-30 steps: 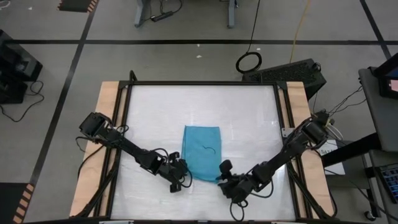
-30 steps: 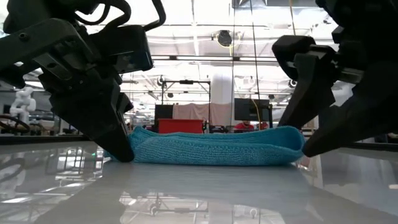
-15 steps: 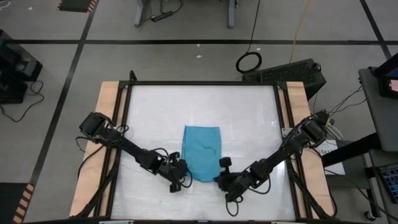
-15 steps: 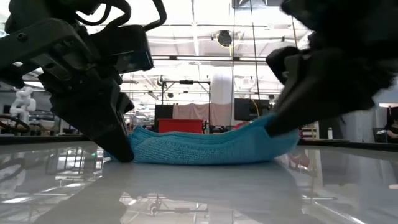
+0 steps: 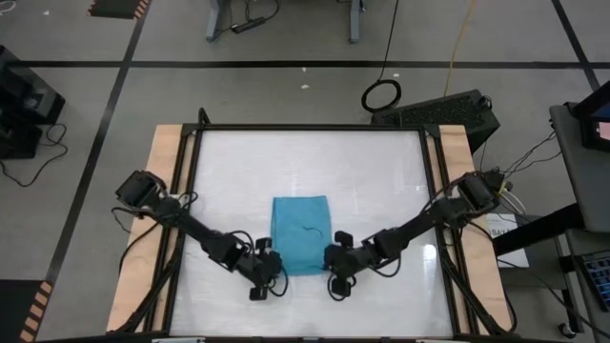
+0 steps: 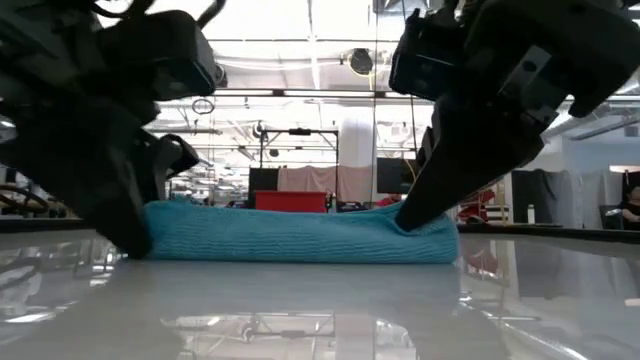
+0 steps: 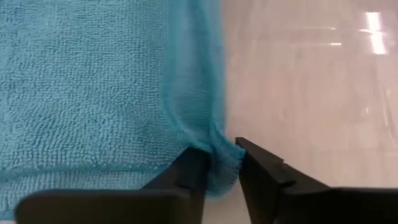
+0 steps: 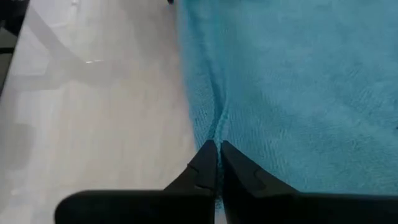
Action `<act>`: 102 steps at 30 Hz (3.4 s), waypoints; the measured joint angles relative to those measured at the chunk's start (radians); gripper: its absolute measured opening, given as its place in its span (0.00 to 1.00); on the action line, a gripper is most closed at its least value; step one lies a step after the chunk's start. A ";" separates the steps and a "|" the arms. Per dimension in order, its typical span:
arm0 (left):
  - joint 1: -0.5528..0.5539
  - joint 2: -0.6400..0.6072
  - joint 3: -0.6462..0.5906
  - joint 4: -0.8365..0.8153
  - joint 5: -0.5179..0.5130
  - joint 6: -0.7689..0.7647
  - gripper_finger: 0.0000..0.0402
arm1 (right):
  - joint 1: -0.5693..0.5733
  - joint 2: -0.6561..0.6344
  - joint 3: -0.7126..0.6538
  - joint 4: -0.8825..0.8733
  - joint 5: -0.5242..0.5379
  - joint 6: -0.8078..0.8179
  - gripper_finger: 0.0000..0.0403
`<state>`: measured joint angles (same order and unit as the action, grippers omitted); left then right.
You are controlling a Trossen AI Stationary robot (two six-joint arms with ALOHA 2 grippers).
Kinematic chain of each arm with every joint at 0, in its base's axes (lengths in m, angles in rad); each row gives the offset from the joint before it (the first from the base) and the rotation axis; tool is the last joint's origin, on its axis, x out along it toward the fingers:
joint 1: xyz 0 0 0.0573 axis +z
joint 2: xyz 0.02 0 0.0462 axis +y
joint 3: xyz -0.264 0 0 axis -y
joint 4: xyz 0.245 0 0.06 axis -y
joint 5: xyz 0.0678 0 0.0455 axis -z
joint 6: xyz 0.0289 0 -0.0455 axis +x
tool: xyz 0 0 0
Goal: Roll towel
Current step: Roll the blue towel
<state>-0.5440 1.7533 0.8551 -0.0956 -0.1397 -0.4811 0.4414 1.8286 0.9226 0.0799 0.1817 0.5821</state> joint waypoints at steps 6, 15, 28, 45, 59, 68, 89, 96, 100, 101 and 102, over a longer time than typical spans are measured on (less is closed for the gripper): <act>-0.025 -0.031 0.000 -0.005 -0.019 0.056 0.37 | -0.050 0.000 0.000 -0.002 -0.071 0.019 0.00; -0.046 -0.103 0.000 -0.081 -0.091 0.104 0.42 | -0.112 0.002 0.000 -0.012 -0.171 0.020 0.00; -0.118 -0.203 0.022 -0.077 -0.215 0.292 0.42 | -0.139 0.002 0.000 -0.032 -0.186 0.027 0.00; -0.047 -0.014 0.024 0.140 -0.108 0.606 0.42 | -0.139 0.003 -0.001 -0.032 -0.184 0.039 0.00; 0.033 0.017 0.024 0.047 -0.067 0.613 0.42 | -0.139 0.003 -0.001 -0.031 -0.181 0.038 0.00; 0.044 0.031 0.022 0.030 -0.017 0.566 0.42 | -0.141 0.003 -0.001 -0.031 -0.177 0.036 0.00; 0.058 0.082 0.024 0.034 -0.036 0.514 0.02 | -0.116 -0.109 -0.001 -0.057 -0.182 -0.210 0.29; 0.059 0.082 0.023 0.034 -0.032 0.515 0.03 | -0.071 -0.169 -0.001 -0.093 -0.133 -0.375 0.44; 0.061 0.083 0.023 0.034 -0.024 0.522 0.03 | -0.014 -0.148 -0.001 -0.092 -0.074 -0.538 0.46; 0.061 0.082 0.023 0.034 -0.021 0.522 0.04 | 0.000 -0.138 -0.001 -0.094 -0.055 -0.578 0.46; 0.061 0.083 0.023 0.034 -0.018 0.522 0.04 | 0.012 -0.123 -0.001 -0.093 -0.037 -0.613 0.45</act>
<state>-0.4828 1.8359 0.8776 -0.0616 -0.1581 0.0414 0.4532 1.7055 0.9218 -0.0130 0.1445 -0.0306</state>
